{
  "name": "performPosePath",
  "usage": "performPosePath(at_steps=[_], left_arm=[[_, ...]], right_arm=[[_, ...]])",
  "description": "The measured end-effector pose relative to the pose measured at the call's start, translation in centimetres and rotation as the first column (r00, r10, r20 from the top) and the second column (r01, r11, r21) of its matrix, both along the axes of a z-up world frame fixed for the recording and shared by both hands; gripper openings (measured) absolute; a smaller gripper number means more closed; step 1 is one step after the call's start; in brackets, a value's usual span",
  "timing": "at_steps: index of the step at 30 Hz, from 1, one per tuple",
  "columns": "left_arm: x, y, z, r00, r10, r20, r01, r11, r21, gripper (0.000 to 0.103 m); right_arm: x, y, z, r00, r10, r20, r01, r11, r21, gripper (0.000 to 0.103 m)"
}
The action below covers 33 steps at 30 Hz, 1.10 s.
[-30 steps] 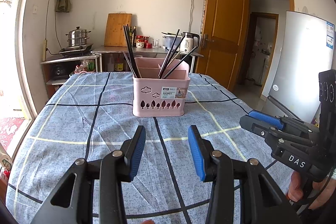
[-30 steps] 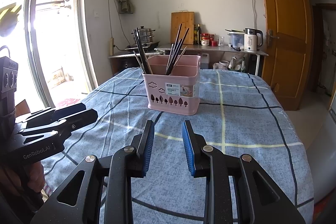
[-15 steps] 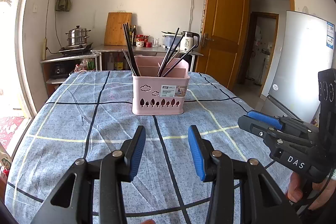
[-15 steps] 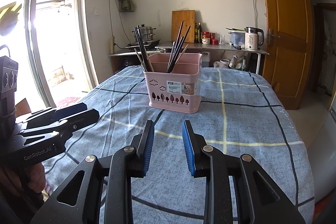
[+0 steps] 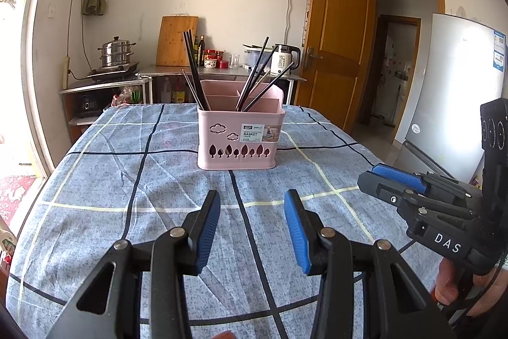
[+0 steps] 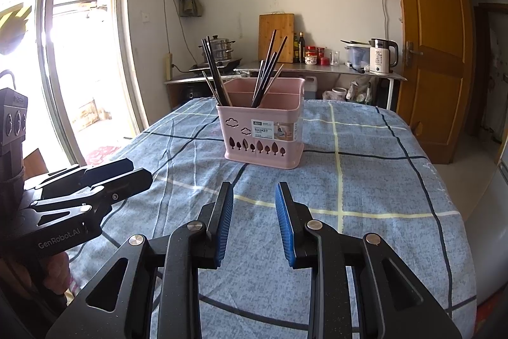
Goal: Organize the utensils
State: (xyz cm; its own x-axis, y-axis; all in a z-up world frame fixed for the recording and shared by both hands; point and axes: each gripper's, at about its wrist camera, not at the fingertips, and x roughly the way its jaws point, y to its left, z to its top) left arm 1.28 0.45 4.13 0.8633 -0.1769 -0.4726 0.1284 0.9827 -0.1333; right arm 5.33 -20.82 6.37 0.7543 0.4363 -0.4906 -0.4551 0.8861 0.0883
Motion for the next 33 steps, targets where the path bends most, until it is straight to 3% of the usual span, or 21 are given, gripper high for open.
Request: performPosePath(at_steps=[33], left_arm=[[0.15,-0.45,-0.49,1.000,0.000,-0.014,0.000,1.000,0.013,0.044]], right_arm=[[0.36,0.11,-0.50,1.000,-0.001,-0.023,0.001,1.000,-0.006,0.028]])
